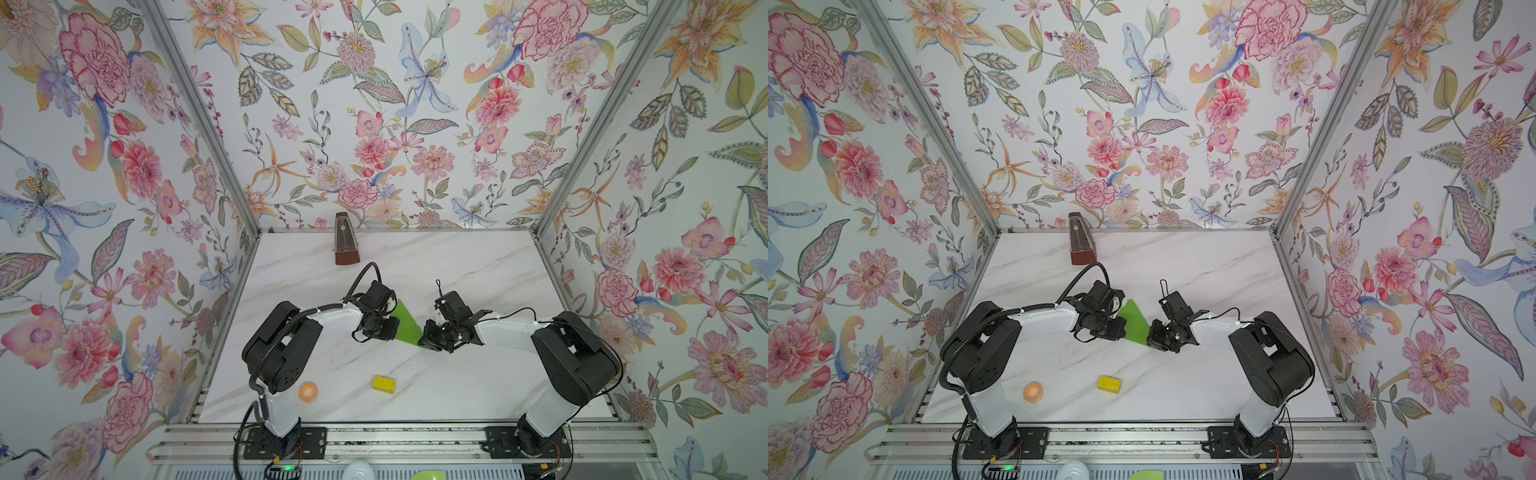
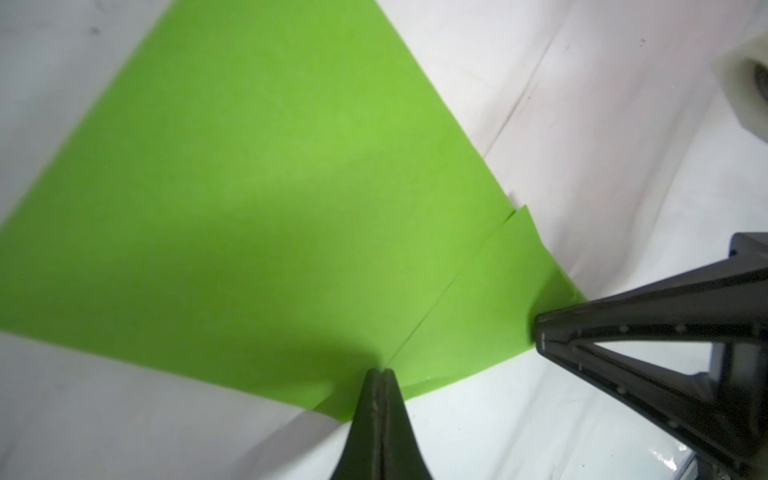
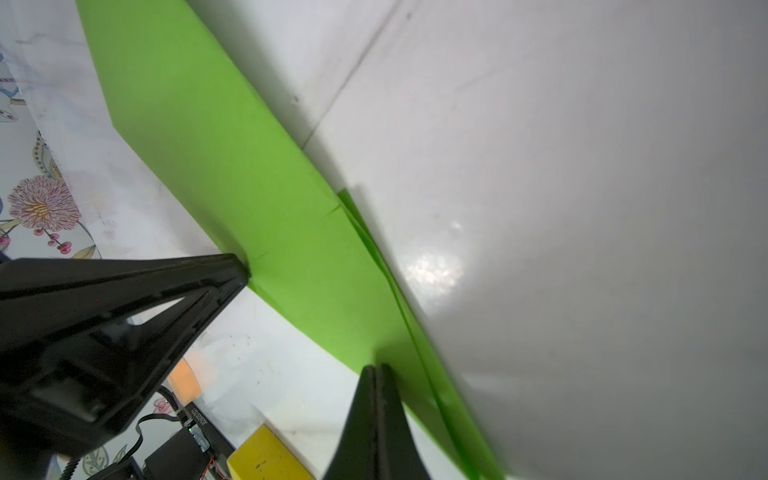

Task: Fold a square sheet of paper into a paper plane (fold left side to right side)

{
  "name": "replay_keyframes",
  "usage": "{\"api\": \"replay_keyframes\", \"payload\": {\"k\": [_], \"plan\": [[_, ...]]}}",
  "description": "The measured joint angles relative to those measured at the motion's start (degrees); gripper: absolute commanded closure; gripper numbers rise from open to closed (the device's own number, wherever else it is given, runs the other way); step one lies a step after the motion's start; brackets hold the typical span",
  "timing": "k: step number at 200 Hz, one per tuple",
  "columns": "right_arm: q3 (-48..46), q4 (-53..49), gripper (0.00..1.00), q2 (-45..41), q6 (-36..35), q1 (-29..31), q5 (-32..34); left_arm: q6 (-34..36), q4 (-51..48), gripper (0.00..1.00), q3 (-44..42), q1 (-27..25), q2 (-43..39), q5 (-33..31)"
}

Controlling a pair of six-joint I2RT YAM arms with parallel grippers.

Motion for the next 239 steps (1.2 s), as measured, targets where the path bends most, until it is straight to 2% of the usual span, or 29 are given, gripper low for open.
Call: {"api": "replay_keyframes", "payload": {"k": [55, 98, 115, 135, 188, 239], "plan": [[0.00, 0.13, 1.00, -0.11, 0.07, 0.59, -0.24, 0.26, 1.44, 1.00, -1.36, 1.42, -0.70, 1.07], [1.25, -2.56, 0.95, -0.11, 0.17, 6.86, -3.32, 3.19, 0.52, 0.96, 1.31, 2.01, 1.07, 0.87], [2.01, -3.39, 0.91, -0.44, 0.17, 7.52, -4.07, 5.09, 0.59, 0.95, 2.58, 2.16, 2.10, 0.94], [2.05, -4.00, 0.84, -2.47, 0.09, 5.66, -4.11, 7.39, 0.57, 0.95, 4.20, 2.27, 3.37, 1.27], [3.34, -6.80, 0.73, -5.75, -3.10, -2.14, -3.82, 11.91, 0.79, 0.93, 7.04, 2.32, 5.62, 2.43], [4.68, -10.16, 0.70, -3.93, -7.98, -5.79, -3.89, 13.55, 0.57, 0.85, 9.01, 2.32, 6.80, 2.95]]}}
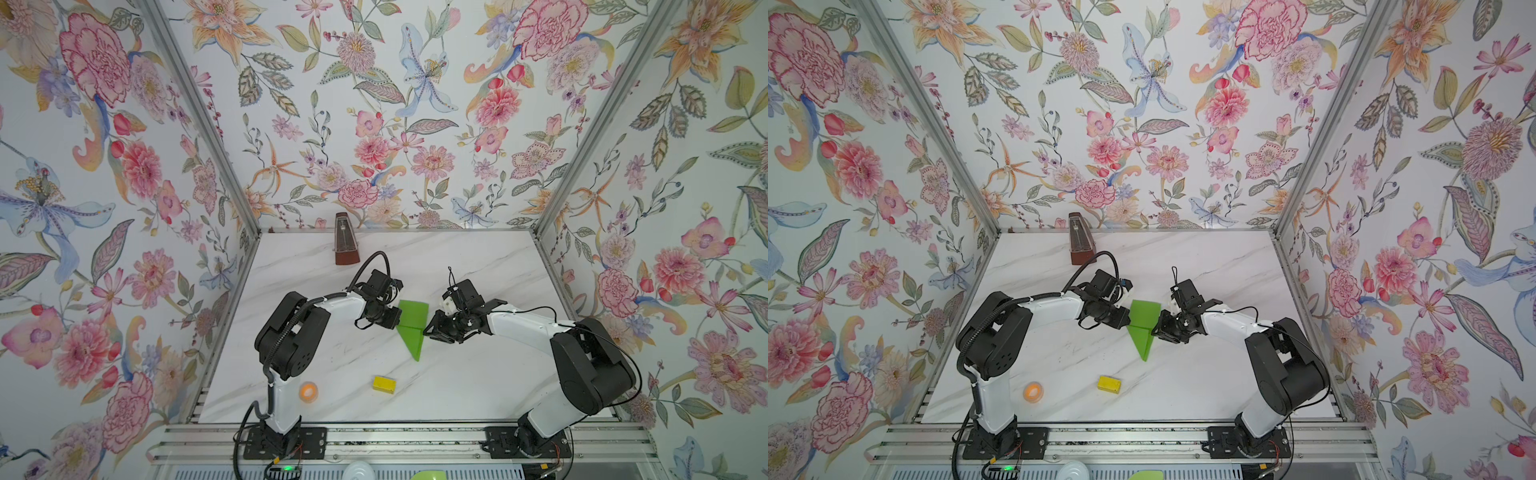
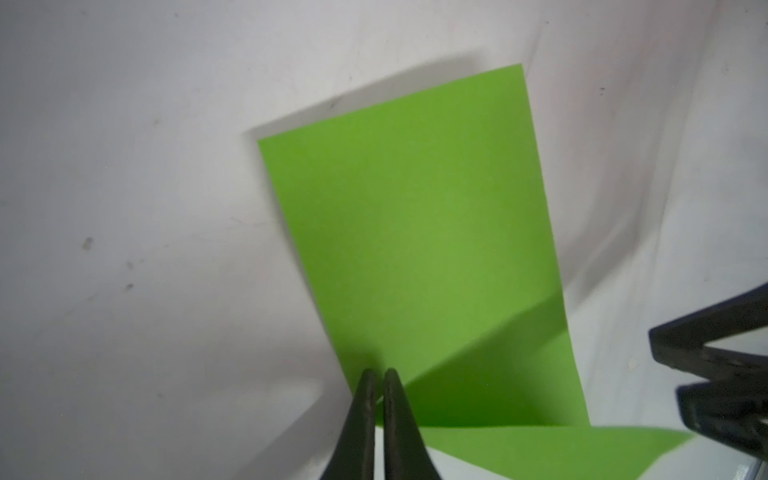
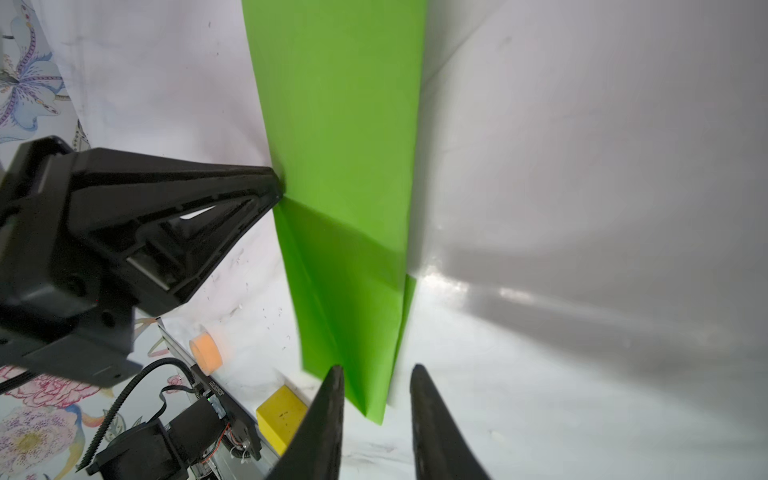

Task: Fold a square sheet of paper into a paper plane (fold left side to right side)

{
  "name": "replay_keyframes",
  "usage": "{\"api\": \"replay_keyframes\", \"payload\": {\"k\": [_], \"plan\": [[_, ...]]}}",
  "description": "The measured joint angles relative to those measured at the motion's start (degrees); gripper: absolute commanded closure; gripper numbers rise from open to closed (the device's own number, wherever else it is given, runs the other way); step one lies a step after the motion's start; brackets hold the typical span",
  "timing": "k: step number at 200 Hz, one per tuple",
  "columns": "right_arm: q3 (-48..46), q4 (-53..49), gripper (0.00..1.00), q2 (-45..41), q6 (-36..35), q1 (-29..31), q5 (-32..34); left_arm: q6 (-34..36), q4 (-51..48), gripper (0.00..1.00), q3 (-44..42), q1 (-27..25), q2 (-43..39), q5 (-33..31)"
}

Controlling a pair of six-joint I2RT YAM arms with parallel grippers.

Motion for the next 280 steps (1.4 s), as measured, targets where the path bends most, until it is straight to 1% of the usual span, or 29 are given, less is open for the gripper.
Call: {"api": "replay_keyframes", "payload": {"k": [27, 55, 76, 98, 131, 157, 188, 208, 241, 280], "plan": [[0.22, -0.48, 0.69, 0.35, -1.18, -0.02, -0.37, -0.11, -0.28, 0.78, 0.00, 0.00, -0.50, -0.28], [0.22, -0.52, 0.68, -0.07, -1.51, 0.15, -0.35, -1.07, -0.79, 0.76, -0.04, 0.00, -3.19, -0.35], [0.20, -0.35, 0.66, -1.81, -1.51, 0.63, -0.39, -2.29, -0.83, 0.75, -0.24, 0.00, -5.97, -0.31], [0.20, 0.68, 0.62, -4.11, -1.53, 2.45, -0.61, -3.54, -1.01, 0.73, -0.90, -0.07, -7.87, -0.37], [0.26, 1.38, 0.62, -3.63, -1.92, 5.75, -0.92, -5.35, -1.27, 0.70, -2.45, -0.07, -9.31, -0.70], [0.87, -0.04, 0.60, -1.99, -1.97, 5.81, 1.07, -6.75, -1.31, 0.66, -3.48, -0.07, -10.01, -1.64], [0.96, -1.86, 0.52, -2.14, -2.51, 5.84, 4.37, -8.09, -1.29, 0.62, -4.76, -0.07, -10.54, -1.81], [0.96, -3.32, 0.48, -4.37, -3.21, 6.08, 6.19, -8.72, -1.31, 0.60, -5.44, -0.07, -11.10, -2.16], [0.96, -3.02, 0.46, -9.86, -4.31, 7.37, 7.58, -10.45, -0.96, 0.52, -6.84, -0.07, -13.90, -4.70], [0.96, -2.05, 0.47, -9.55, -4.50, 7.61, 7.63, -13.33, 2.12, 0.48, -10.08, -0.07, -15.89, -4.44]]}}
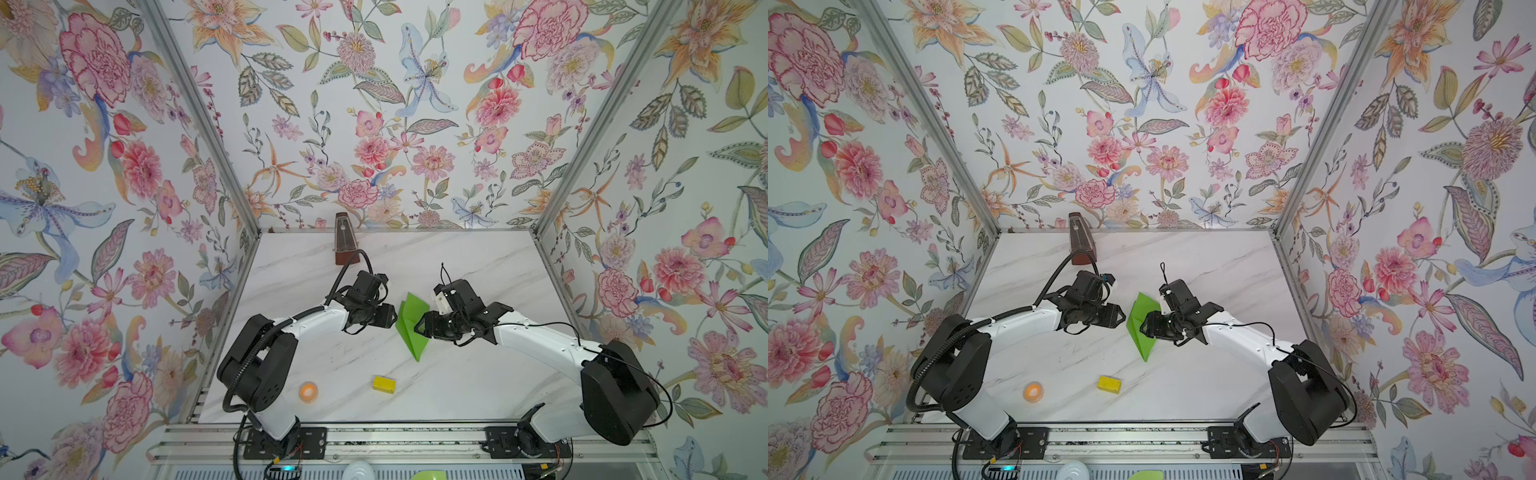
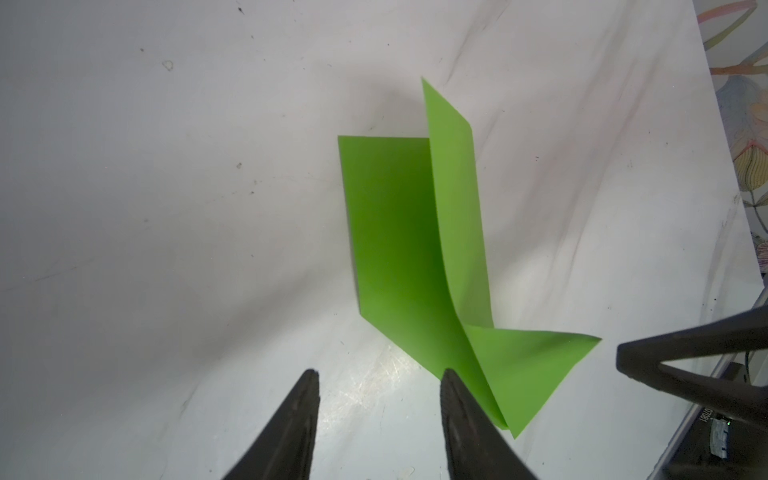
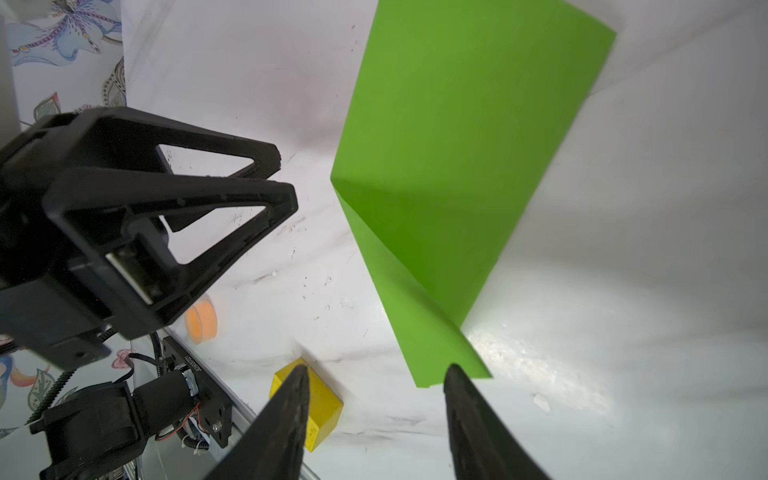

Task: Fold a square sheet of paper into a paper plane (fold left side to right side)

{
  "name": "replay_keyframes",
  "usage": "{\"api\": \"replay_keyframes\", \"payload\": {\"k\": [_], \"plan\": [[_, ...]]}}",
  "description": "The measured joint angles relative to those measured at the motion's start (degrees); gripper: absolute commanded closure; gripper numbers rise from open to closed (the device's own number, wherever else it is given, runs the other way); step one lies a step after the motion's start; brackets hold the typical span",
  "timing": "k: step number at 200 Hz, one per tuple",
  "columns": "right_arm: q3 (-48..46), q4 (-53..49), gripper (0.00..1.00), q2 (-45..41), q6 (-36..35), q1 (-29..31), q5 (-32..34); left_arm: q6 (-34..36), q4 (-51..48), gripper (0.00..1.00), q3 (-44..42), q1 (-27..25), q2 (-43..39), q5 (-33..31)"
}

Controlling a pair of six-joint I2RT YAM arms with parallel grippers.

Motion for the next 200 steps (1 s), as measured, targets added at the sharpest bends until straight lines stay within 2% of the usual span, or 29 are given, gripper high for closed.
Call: {"api": "replay_keyframes", "payload": {"k": [64, 128, 142, 200], "plan": [[-1.38, 0.52, 0.58, 3.89, 0.26, -2.40, 1.03, -3.13, 6.45, 0.44, -2.36, -0.39, 0.00, 5.77], [-2.38, 3.26, 0.70, 4.09, 0.24, -3.37, -0.48, -3.26, 7.39, 0.44, -0.92, -3.06, 1.64, 7.80], [-2.38, 3.69, 0.72, 4.57, 0.24, -3.37, -0.83, -3.26, 7.37, 0.47, -0.11, -3.50, 2.62, 8.04], [-2.38, 4.07, 0.75, 5.64, 0.24, -3.37, -1.53, -2.78, 7.93, 0.68, 0.96, -3.78, 5.73, 9.27]]}}
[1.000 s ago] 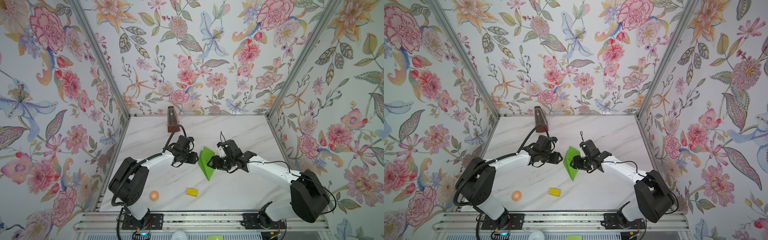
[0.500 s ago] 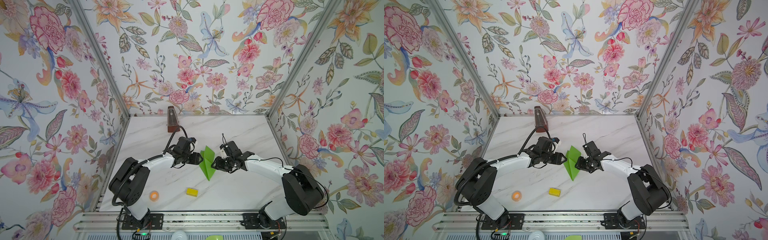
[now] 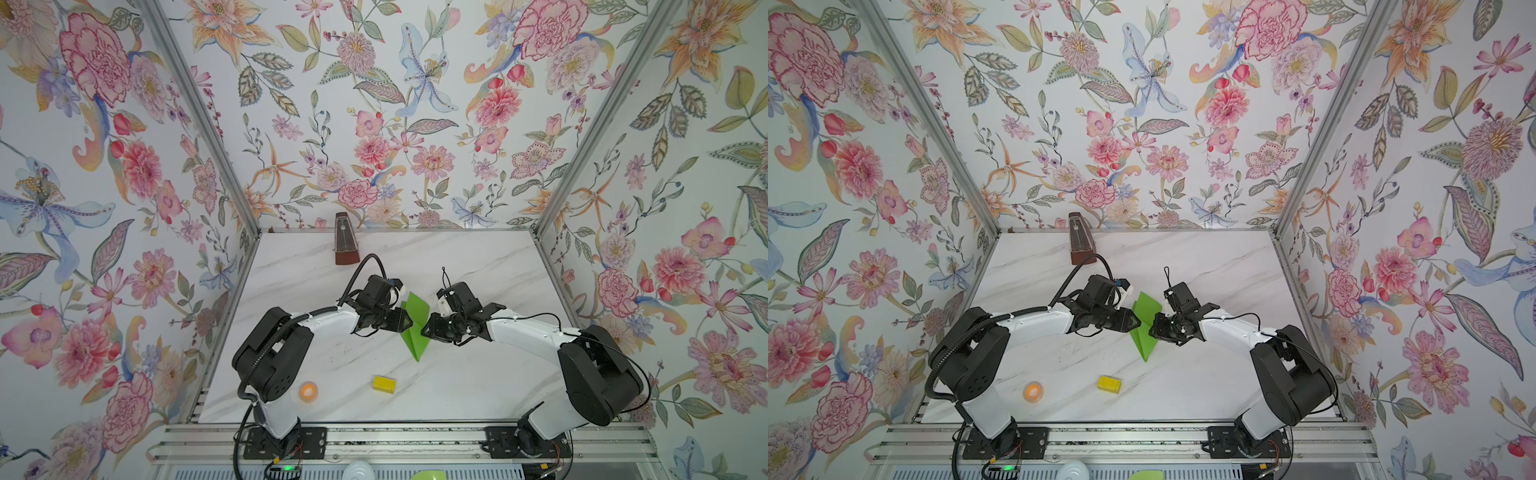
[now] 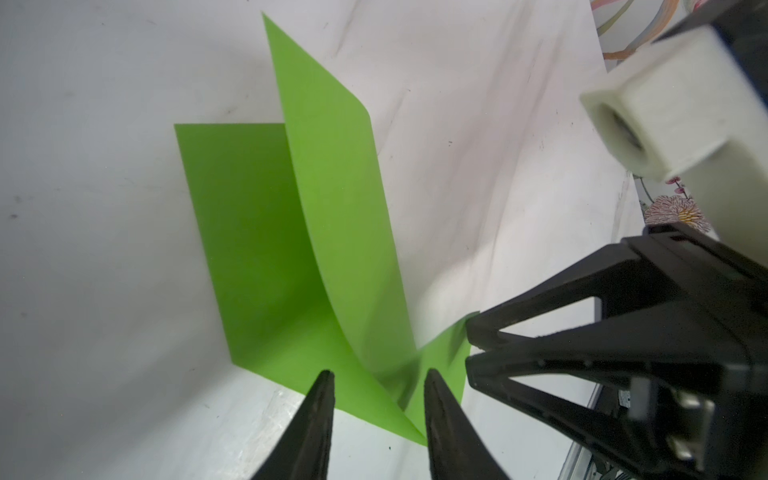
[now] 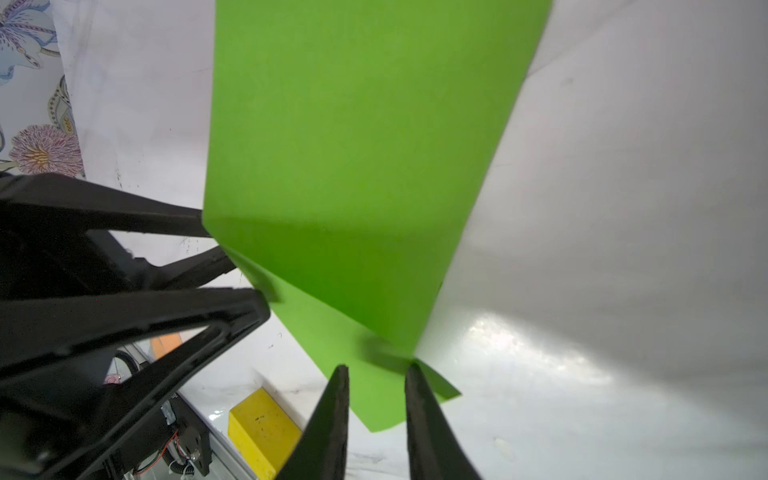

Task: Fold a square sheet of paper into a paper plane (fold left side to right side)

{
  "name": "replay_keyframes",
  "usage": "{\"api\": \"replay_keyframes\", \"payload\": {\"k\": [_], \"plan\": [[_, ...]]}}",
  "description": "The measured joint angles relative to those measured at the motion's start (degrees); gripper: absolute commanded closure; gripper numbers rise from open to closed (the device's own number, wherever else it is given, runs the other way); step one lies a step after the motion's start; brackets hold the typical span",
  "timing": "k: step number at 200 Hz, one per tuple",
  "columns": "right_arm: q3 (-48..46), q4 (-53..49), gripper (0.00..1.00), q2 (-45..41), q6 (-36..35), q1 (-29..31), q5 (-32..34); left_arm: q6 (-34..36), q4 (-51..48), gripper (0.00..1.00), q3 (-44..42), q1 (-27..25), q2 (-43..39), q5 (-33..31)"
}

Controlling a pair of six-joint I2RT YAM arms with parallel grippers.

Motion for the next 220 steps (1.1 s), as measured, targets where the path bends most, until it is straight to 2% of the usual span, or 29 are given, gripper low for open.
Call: {"api": "replay_keyframes", "payload": {"k": [49, 81, 110, 166, 220], "plan": [[0.00, 0.02, 0.76, -0.02, 0.02, -0.35, 0.02, -0.31, 1.62, 0.88, -0.02, 0.00, 1.42, -0.02], [-0.37, 0.04, 0.72, -0.79, 0.26, -0.87, 0.02, -0.74, 3.54, 0.91, -0.92, 0.02, 1.49, -0.24], [-2.23, 1.25, 0.64, -1.92, 1.86, -1.55, -0.44, -2.60, 5.53, 0.93, -2.99, 0.46, 2.14, -0.48], [-9.62, 11.76, 0.57, -1.81, 6.97, -4.81, -7.30, -7.50, 9.57, 0.97, -6.43, 0.98, 2.84, -0.48], [-14.05, 23.96, 0.52, 2.38, 12.31, -4.92, -13.16, -13.55, 14.01, 0.97, -10.21, 1.99, 3.19, -0.44]]}}
